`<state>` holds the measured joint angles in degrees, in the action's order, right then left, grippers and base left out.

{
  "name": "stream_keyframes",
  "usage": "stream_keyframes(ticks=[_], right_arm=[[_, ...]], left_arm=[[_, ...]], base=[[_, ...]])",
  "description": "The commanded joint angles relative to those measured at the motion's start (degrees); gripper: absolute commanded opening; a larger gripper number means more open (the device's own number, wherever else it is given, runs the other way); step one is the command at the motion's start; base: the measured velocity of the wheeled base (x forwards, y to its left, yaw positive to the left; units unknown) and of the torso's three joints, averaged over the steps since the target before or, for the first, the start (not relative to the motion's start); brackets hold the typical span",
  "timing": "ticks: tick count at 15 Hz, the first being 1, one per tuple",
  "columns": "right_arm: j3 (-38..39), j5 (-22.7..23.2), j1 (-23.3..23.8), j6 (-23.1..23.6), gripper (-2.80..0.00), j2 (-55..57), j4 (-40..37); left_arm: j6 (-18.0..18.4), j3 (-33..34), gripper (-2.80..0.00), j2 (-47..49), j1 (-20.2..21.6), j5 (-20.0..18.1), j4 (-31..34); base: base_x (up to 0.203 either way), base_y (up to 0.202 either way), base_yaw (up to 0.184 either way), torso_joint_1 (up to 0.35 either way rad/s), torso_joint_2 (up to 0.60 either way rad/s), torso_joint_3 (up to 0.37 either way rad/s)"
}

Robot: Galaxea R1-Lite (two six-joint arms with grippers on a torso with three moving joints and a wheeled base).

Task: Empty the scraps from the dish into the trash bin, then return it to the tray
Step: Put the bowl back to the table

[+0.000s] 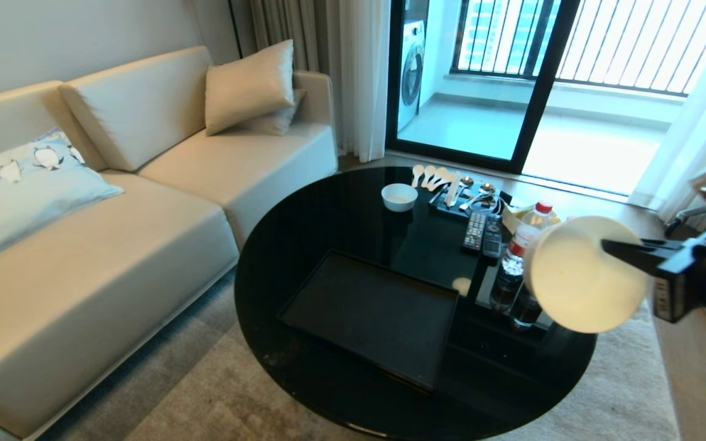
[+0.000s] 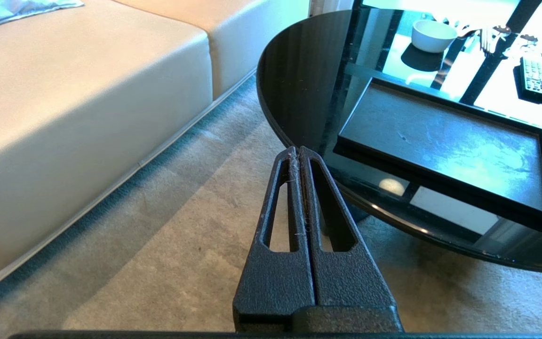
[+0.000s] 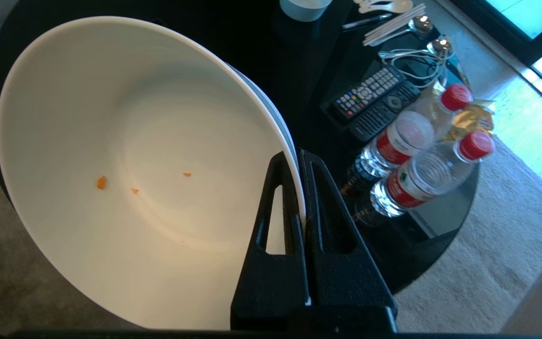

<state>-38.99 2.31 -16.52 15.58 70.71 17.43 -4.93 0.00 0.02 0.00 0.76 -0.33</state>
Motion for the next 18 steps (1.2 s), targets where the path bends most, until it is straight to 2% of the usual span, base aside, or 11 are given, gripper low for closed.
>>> stream_keyframes(ticks=[1, 4, 6, 9, 11, 14, 16, 18], right_arm=[[-6.53, -7.37, -9.58, -2.3, -2.8, 17.31, 1.85], [-13.01, -17.23, -16.62, -9.79, -2.8, 29.79, 2.41], [-15.07, -20.14, -18.9, -16.44, -2.8, 36.02, 1.54], [-20.15, -21.11, -19.85, -30.12, -2.8, 41.3, -6.69], [-27.96, -21.07, -20.52, -40.75, -2.8, 44.48, -16.48], [-40.44, -20.92, -20.78, -52.89, -2.8, 52.07, -28.57], [-44.84, -19.74, -20.83, -56.71, -2.8, 56.4, -31.36], [-45.87, -17.86, -20.64, -57.73, -2.8, 58.83, -31.42]], left_arm=[[-0.07, 0.0, -2.8, -0.02, 0.0, 0.03, -0.02], [-0.07, 0.0, -2.8, -0.02, 0.0, 0.03, -0.02], [-0.07, 0.0, -2.8, -0.02, 0.0, 0.03, -0.02], [-0.07, 0.0, -2.8, -0.02, 0.0, 0.03, -0.02], [-0.07, 0.0, -2.8, -0.02, 0.0, 0.03, -0.02], [-0.07, 0.0, -2.8, -0.02, 0.0, 0.03, -0.02], [-0.07, 0.0, -2.8, -0.02, 0.0, 0.03, -0.02], [-0.07, 0.0, -2.8, -0.02, 0.0, 0.03, -0.02]], base=[[0.0, 0.0, 0.0, 0.0, 0.0, 0.0], [0.0, 0.0, 0.0, 0.0, 0.0, 0.0], [0.0, 0.0, 0.0, 0.0, 0.0, 0.0], [0.0, 0.0, 0.0, 0.0, 0.0, 0.0], [0.0, 0.0, 0.0, 0.0, 0.0, 0.0], [0.0, 0.0, 0.0, 0.0, 0.0, 0.0], [0.0, 0.0, 0.0, 0.0, 0.0, 0.0], [0.0, 0.0, 0.0, 0.0, 0.0, 0.0]])
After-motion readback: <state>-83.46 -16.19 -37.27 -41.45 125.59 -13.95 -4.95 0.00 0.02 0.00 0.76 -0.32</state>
